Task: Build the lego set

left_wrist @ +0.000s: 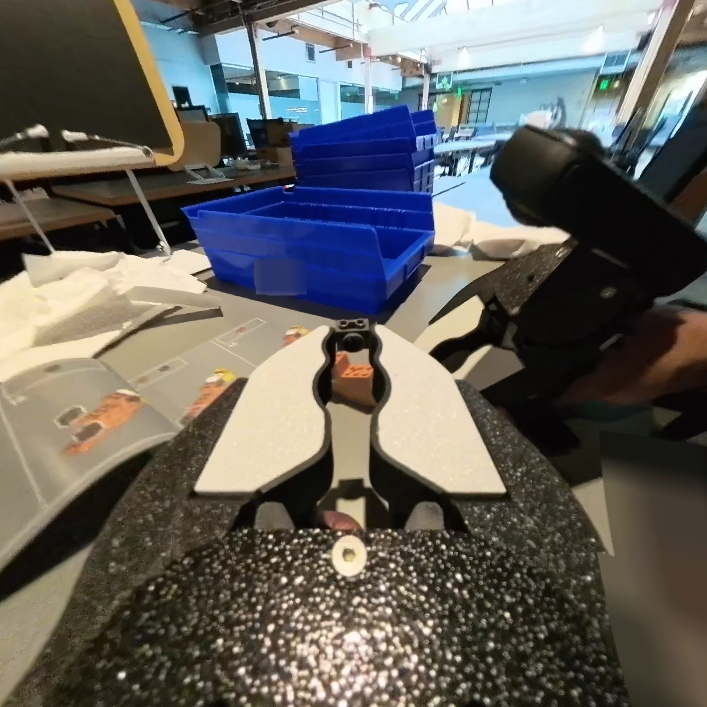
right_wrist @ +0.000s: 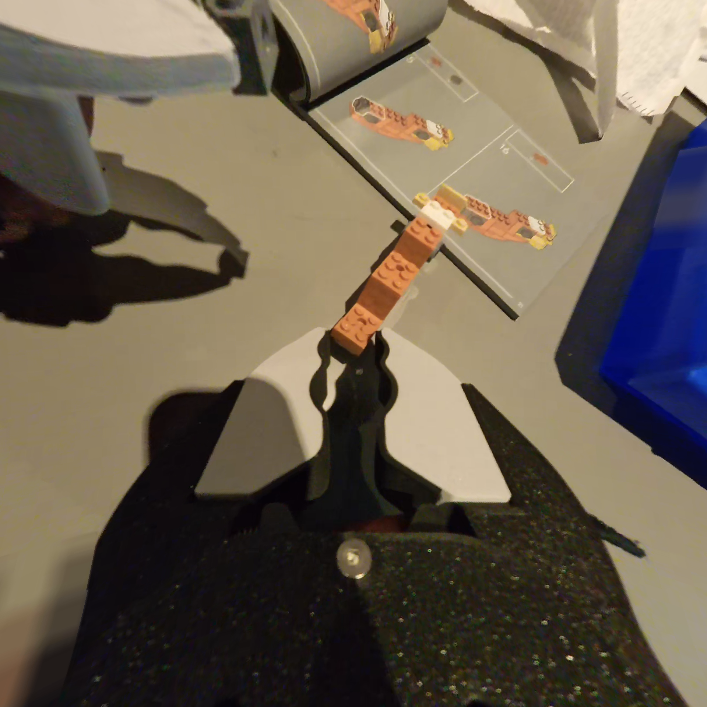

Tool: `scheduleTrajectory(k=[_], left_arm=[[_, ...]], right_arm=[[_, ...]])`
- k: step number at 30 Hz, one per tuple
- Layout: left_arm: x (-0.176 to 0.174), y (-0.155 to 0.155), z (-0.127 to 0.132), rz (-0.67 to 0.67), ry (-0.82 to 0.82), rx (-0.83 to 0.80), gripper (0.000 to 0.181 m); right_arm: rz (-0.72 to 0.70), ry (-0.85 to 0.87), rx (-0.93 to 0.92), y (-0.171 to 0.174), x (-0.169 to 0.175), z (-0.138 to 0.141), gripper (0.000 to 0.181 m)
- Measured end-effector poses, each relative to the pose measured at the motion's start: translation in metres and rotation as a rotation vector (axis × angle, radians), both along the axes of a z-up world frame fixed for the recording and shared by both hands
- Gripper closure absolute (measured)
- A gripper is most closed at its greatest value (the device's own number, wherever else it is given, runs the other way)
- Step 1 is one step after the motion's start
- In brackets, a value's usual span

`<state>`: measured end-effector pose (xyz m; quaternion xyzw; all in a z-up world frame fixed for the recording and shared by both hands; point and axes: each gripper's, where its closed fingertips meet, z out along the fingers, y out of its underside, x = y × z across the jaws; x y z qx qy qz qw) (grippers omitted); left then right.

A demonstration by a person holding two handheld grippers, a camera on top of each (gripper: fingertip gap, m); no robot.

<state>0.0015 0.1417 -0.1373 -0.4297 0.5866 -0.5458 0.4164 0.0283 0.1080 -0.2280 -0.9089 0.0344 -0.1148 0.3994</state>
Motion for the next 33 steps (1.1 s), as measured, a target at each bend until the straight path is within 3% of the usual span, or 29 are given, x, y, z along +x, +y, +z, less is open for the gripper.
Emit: scheduleTrajectory(k=[11, 18, 33], left_arm=[[-0.003, -0.052, -0.008, -0.134, 0.181, -0.536, 0.166], [0.011, -0.079, -0.024, -0.163, 0.317, -0.630, 0.166], [0.019, -0.081, -0.030, -0.055, 0.342, -0.778, 0.166]], right_arm=[[0.100, 0.019, 0.207, -0.038, -0.013, 0.028, 0.163], [0.063, 0.031, 0.303, -0.061, -0.005, 0.041, 0.165], [0.016, 0.030, 0.397, -0.058, -0.005, 0.053, 0.165]])
